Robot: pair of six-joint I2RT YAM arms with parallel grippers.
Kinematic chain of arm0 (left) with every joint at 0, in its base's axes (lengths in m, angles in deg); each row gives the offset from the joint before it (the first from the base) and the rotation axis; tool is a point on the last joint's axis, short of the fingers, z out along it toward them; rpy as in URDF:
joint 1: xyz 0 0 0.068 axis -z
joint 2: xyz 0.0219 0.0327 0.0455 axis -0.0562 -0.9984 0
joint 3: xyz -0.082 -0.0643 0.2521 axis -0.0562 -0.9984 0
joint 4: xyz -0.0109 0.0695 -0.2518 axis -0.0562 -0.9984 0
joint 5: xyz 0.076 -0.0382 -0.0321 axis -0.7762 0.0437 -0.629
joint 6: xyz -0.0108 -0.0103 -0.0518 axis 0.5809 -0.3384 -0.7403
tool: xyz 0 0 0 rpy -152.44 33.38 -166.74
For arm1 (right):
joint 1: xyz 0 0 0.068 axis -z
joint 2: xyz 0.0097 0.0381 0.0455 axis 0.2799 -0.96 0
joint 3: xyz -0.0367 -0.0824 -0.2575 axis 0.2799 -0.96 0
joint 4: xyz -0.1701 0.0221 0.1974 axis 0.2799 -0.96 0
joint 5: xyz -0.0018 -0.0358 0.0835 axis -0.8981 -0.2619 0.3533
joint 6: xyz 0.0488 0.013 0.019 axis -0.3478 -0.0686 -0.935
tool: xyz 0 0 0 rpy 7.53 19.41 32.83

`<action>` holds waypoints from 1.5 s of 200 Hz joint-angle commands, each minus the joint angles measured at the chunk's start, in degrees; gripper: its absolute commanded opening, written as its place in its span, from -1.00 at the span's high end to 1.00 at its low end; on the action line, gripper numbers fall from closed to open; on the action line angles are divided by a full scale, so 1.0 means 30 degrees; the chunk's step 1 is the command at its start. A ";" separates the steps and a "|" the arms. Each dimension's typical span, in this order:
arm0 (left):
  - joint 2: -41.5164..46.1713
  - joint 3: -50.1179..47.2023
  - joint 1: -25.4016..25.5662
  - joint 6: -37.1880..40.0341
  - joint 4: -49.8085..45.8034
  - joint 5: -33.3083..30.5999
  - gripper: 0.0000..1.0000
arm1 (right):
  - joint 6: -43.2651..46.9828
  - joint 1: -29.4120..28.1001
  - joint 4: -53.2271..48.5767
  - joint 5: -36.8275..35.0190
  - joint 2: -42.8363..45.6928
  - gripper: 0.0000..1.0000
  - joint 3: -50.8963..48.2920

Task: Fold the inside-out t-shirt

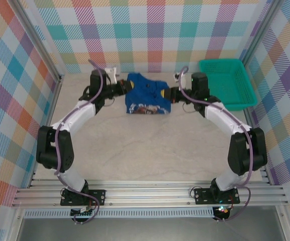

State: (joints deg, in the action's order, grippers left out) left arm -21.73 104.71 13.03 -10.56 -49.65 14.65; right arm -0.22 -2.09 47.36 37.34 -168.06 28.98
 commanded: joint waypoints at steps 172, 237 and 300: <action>0.3389 -0.9885 0.3580 -0.3291 -0.1032 -0.4640 0.86 | -0.0564 -0.1267 -0.5551 -0.4377 -0.1820 0.87 -0.2940; 0.4032 -1.1983 0.3580 -0.4007 -0.1494 -0.7251 0.73 | 0.0777 -0.1154 -0.7404 -0.5704 -0.6450 0.60 0.0640; 0.8309 -1.1594 0.3671 -0.2437 -0.4776 -1.1386 -0.11 | 0.2639 -0.0820 -1.0210 -0.7210 -0.3141 0.03 0.1191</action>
State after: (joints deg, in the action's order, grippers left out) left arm -6.54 69.74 24.00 -20.55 -57.69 -11.21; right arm 3.96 -5.13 21.74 19.35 -186.14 33.15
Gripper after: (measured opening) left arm 0.526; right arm 0.463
